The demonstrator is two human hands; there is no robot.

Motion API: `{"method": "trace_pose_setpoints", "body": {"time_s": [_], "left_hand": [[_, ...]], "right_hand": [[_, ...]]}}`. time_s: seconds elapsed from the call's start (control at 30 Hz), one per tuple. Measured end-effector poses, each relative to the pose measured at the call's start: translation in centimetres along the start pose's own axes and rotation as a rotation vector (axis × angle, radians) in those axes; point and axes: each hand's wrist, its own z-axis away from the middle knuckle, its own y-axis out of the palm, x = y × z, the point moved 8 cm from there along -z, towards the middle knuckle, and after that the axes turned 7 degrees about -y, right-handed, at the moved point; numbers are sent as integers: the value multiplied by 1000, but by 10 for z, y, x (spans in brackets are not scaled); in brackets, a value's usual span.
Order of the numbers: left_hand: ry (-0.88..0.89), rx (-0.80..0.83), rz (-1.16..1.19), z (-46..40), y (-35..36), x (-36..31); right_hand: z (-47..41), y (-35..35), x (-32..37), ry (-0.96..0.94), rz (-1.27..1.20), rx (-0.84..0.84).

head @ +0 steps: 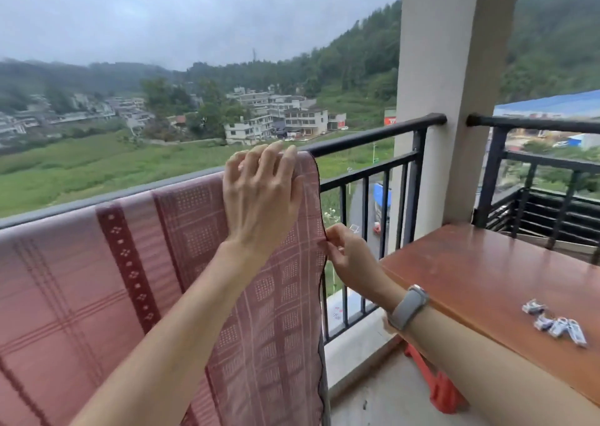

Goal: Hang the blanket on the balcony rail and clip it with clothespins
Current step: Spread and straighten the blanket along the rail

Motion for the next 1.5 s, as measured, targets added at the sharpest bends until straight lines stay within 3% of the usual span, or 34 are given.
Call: {"method": "trace_pose_setpoints", "body": {"time_s": [0.1,0.2,0.3,0.43,0.53,0.63,0.73,0.83,1.0,1.2,1.3,1.5], "left_hand": [[-23,-109,113,27,7,-17],[-159,-125,176,68,22,-26],[-333,-59,84,120,42,-42],[-691,27,21,165,70,-52],[-871,-50,22,170,75,-51],[-975,-109,2,167,81,-47],[-1014,-126,-43,164,93,-46],[-973,-224,15,169,96,-45],[-1033,-374,52,187,96,-35],[-1139,-353,22,197,110,-41],[-1188,-371,-107,198,101,-46],[-1171,-373,-249,188,98,-93]], "right_hand": [[0,-20,-5,-135,-90,21],[2,-29,-17,-200,-214,29],[1,-8,-33,-147,-424,229],[-15,6,-58,-126,-519,434],[-21,22,-81,-77,-527,495],[-17,54,-80,-12,-648,688],[-12,84,-73,143,-851,831],[-10,95,-81,245,-953,839],[-15,96,-90,126,-912,777],[2,112,-118,-19,-746,853],[3,112,-128,-82,-722,878],[-14,82,-135,-329,-683,763]]}}
